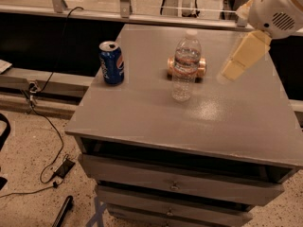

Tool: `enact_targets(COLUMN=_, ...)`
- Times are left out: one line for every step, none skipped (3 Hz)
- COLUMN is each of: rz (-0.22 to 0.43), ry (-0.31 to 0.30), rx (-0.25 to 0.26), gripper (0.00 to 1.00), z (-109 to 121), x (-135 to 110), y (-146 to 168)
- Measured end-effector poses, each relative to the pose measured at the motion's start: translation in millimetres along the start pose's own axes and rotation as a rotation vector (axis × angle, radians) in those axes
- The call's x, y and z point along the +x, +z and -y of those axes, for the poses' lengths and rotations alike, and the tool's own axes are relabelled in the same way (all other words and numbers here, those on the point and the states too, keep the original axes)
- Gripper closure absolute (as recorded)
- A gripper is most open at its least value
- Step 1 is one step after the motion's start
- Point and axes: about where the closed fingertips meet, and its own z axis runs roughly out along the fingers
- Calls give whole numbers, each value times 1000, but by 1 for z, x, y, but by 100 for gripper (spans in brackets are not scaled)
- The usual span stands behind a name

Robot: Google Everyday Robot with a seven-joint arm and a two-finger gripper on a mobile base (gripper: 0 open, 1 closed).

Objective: Knock water bottle over

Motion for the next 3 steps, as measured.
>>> enact_targets(rz=200, ry=74, rx=-11, gripper=0, z=13, x=-18, y=16)
enact_targets(rz=394, ry=131, rx=6, gripper=0, z=19, x=-33, y=26)
enact_targets(rz=519, ry=150, rx=65, gripper=0, z=25, x=-41, y=36)
